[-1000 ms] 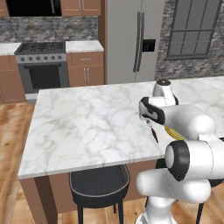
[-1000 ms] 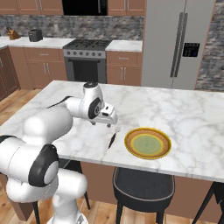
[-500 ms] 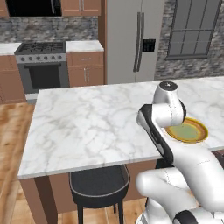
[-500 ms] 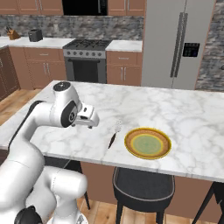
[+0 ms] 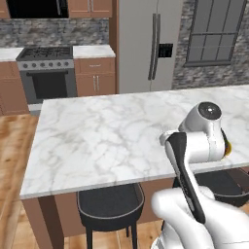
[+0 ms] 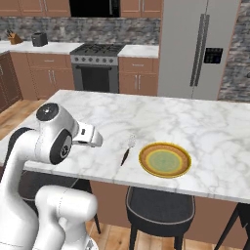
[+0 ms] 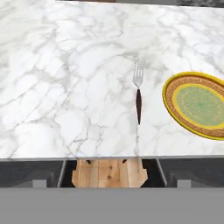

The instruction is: Take the fork and place it on the left side of the plate. Then take the spoon and place it on the right side of the plate. Make sure they're directly next to the plate.

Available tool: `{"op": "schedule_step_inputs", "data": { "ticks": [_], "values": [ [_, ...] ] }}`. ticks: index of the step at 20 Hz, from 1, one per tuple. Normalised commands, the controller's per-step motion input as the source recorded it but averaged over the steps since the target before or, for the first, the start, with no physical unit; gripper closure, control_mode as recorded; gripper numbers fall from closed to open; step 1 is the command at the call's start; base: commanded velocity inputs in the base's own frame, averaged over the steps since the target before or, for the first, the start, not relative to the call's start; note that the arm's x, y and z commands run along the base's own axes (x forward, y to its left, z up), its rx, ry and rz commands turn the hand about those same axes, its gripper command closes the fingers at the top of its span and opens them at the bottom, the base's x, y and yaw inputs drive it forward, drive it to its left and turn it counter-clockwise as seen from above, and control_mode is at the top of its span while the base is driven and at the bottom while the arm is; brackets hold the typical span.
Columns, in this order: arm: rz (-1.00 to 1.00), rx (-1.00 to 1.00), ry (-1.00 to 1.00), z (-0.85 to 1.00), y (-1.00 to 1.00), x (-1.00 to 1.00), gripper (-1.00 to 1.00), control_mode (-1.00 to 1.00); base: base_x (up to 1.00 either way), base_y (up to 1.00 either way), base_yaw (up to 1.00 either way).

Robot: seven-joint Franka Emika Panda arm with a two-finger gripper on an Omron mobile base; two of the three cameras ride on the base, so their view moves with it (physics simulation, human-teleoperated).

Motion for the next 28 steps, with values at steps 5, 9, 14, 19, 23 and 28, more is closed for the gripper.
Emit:
{"op": "schedule_step_inputs", "data": {
  "ticks": [5, 9, 14, 19, 23, 28],
  "values": [
    [0.01, -0.01, -0.02, -0.01, 0.04, -0.09, -1.0, 1.0, -0.39, 0.41, 0.06],
    [0.0, 0.0, 0.0, 0.0, 0.0, 0.0, -1.0, 1.0, -0.48, 0.92, 0.15],
    [0.0, 0.0, 0.0, 0.0, 0.0, 0.0, -1.0, 1.0, -0.38, 1.0, 0.22],
    [0.0, 0.0, 0.0, 0.0, 0.0, 0.0, -1.0, 1.0, -0.29, 1.0, 0.29],
    [0.0, 0.0, 0.0, 0.0, 0.0, 0.0, -1.0, 1.0, -0.26, 1.0, 0.32],
    [0.0, 0.0, 0.0, 0.0, 0.0, 0.0, -1.0, 1.0, -0.14, 1.0, 0.35]
  ]
}}
